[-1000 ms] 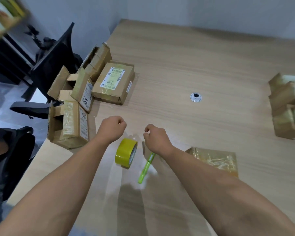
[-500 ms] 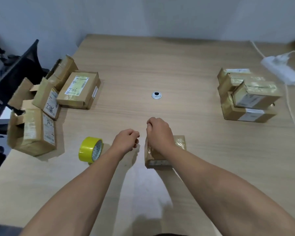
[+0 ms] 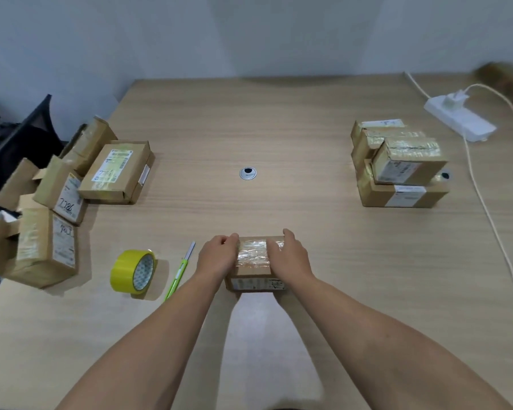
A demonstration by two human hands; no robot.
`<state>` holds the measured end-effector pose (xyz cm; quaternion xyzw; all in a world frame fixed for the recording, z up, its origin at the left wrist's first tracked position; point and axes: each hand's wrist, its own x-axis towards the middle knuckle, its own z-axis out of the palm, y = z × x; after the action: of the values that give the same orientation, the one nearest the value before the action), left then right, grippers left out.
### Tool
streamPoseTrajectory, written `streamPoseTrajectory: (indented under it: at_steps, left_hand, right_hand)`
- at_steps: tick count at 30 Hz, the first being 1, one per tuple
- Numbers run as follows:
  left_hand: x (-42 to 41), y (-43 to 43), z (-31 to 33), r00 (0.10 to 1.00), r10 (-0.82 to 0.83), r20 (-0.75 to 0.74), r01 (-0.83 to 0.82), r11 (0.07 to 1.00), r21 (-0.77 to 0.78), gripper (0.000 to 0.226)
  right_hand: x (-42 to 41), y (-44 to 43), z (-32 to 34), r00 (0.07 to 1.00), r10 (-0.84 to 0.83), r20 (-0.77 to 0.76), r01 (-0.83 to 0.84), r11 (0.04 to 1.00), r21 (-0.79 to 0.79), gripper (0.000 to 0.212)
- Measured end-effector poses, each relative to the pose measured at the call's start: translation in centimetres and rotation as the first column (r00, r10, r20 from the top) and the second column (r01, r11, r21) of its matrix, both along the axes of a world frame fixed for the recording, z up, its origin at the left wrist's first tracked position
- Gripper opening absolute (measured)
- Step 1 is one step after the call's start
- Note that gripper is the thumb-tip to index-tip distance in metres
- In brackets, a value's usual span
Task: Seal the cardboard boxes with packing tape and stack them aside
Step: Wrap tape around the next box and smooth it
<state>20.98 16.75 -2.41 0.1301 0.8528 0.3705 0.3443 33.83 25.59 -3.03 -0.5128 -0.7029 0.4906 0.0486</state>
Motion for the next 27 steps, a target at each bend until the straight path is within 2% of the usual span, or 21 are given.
streamPoseTrajectory:
  at_steps: [4, 8, 10, 14, 20, 24, 27]
  left_hand:
    - [2.1, 0.0, -0.8, 0.998, -0.041, -0.043, 0.04, 0.999, -0.033, 0.045]
    - [3.1, -0.4, -1.6, 0.999, -0.03, -0.044, 0.028, 0.998, -0.053, 0.086]
    - [3.4, -0.5, -1.4, 0.999, -0.013, -0.05, 0.011, 0.999, -0.039, 0.092]
    - [3.8, -0.7, -1.8, 0.995, -0.016, -0.096, 0.014, 1.0, -0.02, 0.086]
    - [3.7, -0.7, -2.0, 0.997, 0.01, -0.078, -0.008, 1.0, 0.03, 0.075]
    - [3.2, -0.9, -2.5, 0.999, 0.046, -0.003, -0.046, 0.995, 0.089, 0.065]
    - [2.8, -0.8, -2.8, 0.986, 0.134, 0.098, -0.147, 0.978, 0.146, 0.056]
  right_hand:
    - [0.5, -0.3, -0.6, 0.992, -0.116, -0.042, 0.109, 0.984, -0.138, 0.074]
    - [0.5, -0.9, -1.7, 0.988, -0.141, -0.063, 0.129, 0.978, -0.166, 0.086]
    - [0.4, -1.4, -2.1, 0.984, -0.158, -0.084, 0.142, 0.974, -0.174, 0.09]
    - [0.4, -1.7, -2.7, 0.979, -0.181, -0.096, 0.164, 0.974, -0.154, 0.09]
    - [0.7, -1.6, -2.8, 0.981, -0.162, -0.103, 0.144, 0.976, -0.165, 0.075]
    - [0.8, -1.5, -2.9, 0.982, -0.16, -0.104, 0.142, 0.976, -0.166, 0.064]
    - [0.6, -1.6, -2.9, 0.982, -0.166, -0.093, 0.149, 0.975, -0.167, 0.058]
